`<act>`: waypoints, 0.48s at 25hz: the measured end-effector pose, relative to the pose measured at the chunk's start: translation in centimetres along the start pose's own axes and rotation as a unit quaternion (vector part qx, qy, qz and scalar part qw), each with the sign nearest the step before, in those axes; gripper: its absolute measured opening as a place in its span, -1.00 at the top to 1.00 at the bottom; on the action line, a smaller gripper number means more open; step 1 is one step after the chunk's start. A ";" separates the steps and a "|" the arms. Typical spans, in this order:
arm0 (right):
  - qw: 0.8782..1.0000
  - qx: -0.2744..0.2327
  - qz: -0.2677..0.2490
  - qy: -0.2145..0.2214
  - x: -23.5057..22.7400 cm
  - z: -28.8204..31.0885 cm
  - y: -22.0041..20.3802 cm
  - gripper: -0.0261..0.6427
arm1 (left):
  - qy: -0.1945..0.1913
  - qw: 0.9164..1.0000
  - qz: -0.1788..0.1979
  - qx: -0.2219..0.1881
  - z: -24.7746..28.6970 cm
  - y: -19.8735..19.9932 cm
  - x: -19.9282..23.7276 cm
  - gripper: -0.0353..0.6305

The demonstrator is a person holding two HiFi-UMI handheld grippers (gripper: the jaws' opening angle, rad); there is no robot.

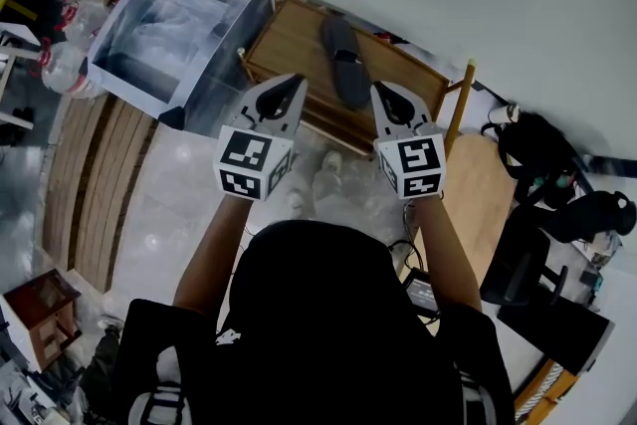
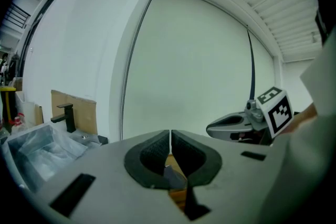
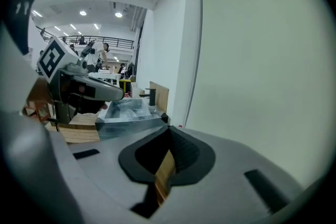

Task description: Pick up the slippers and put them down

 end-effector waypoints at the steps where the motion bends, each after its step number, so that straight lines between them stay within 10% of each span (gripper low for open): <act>1: 1.000 0.003 0.002 0.001 -0.7 0.4 -0.2 0.93 | 0.001 1.000 0.000 0.003 0.7 -0.1 0.1 0.86; 12: 0.998 0.057 0.026 0.030 -6.2 6.1 -4.0 0.93 | 0.008 0.999 -0.020 0.047 9.1 -2.2 1.6 0.86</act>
Point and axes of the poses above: the fingertips, and each gripper's own axes: z forward along the fingers, x to its left, y out of its top, the point moved 7 cm from there along -z, backward along the fingers, and after that the axes turned 4 degrees about x, right-handed, at the moved point
